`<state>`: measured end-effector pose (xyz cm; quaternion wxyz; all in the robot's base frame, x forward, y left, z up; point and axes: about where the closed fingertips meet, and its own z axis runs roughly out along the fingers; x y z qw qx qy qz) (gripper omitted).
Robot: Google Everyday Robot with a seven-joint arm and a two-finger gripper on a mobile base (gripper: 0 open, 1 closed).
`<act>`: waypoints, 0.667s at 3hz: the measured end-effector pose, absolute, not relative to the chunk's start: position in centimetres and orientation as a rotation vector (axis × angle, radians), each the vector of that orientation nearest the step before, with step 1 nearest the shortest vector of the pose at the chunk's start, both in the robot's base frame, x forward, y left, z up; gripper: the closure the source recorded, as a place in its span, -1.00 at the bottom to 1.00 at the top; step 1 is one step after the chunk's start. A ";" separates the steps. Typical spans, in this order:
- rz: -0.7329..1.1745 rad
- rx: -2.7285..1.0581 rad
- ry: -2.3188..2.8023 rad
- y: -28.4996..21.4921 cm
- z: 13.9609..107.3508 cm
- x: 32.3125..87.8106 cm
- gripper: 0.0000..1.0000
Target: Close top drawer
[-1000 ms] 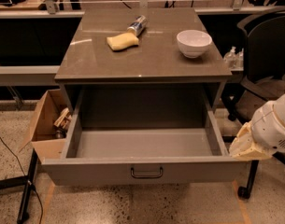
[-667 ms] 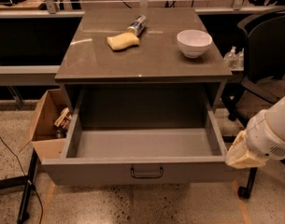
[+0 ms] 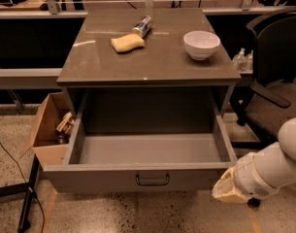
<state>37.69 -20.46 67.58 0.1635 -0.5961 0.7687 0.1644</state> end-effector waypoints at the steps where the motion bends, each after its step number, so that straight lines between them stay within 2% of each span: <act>1: 0.424 -1.660 2.127 -19.4 65.3 38.1 1.00; 2: 0.255 -1.626 2.090 -19.8 65.2 39.6 1.00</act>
Offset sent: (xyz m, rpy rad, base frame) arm 0.0422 -0.0050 -0.0158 -0.0911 -0.3830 -0.0992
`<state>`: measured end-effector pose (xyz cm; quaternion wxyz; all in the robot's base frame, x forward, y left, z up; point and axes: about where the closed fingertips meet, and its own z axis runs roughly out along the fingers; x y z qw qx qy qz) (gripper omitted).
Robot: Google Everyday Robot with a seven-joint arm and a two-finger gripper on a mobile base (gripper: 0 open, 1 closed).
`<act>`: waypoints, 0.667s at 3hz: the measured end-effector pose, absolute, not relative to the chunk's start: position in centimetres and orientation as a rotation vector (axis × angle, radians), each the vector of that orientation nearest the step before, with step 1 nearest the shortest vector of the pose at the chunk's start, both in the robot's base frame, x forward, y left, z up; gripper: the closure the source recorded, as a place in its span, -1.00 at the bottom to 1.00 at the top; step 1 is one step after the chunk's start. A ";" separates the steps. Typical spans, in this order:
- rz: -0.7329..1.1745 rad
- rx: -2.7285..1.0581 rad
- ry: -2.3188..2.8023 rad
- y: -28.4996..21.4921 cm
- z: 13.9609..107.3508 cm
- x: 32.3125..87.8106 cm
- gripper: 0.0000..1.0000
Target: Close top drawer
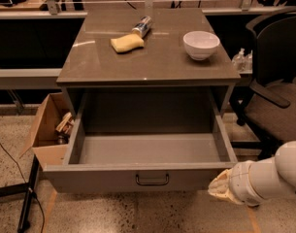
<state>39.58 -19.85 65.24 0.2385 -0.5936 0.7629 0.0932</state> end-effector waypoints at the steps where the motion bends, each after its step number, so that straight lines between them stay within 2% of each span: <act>1: 0.063 -1.610 2.043 -21.5 66.9 41.5 1.00; 2: -0.102 -1.623 1.988 -22.4 68.6 43.3 1.00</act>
Offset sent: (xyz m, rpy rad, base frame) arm 0.0617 -0.0367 0.0561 -0.2500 -0.3722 -0.0275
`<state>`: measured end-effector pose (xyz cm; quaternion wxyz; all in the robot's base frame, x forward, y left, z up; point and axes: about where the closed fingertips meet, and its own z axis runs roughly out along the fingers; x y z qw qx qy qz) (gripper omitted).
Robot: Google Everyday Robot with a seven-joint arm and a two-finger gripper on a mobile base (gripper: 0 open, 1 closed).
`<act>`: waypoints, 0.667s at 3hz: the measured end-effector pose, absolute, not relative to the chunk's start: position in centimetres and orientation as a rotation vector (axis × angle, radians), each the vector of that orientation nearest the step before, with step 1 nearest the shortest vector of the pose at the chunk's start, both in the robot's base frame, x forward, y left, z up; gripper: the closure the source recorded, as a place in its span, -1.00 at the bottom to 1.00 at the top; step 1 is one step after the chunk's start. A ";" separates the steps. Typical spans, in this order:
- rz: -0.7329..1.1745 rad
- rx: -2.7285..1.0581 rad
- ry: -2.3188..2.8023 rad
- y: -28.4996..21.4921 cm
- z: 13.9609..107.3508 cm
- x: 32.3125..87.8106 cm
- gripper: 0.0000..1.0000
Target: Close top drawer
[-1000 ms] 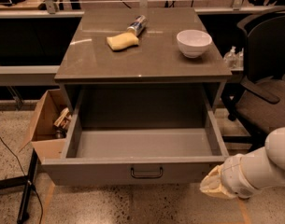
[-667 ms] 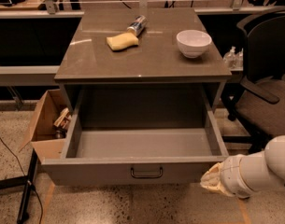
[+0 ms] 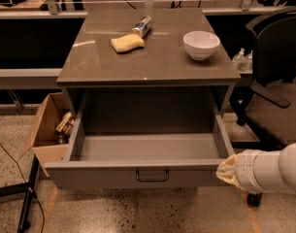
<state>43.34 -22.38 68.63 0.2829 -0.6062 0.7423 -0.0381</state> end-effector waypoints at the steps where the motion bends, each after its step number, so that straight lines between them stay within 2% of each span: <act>1: -0.197 -1.625 1.922 -22.2 69.3 45.6 1.00; 2: -0.226 -1.626 1.860 -21.0 68.6 48.2 1.00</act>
Offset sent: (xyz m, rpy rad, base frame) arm 0.0817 0.0287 -0.0151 -0.0173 -0.1990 0.0633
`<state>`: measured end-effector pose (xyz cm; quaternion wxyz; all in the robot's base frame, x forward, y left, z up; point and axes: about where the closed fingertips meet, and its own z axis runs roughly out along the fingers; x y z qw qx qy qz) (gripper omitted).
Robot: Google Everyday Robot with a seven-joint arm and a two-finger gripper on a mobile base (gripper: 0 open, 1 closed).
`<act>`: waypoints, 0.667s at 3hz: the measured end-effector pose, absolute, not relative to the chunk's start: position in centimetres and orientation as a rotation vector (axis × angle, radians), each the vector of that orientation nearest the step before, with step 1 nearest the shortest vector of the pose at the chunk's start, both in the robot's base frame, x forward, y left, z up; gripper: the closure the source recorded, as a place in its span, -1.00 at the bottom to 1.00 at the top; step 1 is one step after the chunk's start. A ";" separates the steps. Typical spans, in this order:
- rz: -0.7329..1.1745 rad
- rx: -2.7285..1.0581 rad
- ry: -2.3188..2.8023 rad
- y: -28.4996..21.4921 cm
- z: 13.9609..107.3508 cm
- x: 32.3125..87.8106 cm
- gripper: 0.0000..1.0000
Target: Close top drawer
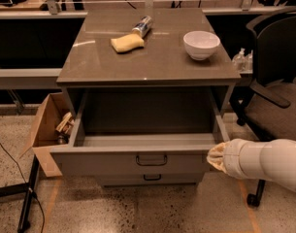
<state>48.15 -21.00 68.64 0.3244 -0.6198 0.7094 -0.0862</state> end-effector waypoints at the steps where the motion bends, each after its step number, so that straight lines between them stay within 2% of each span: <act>1: -0.225 -1.628 1.799 -18.9 66.6 51.7 1.00; 2: -0.251 -1.644 1.772 -18.6 65.5 54.0 1.00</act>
Offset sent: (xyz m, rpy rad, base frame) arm 0.0874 0.0271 -0.0457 -0.0189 -0.0873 0.0627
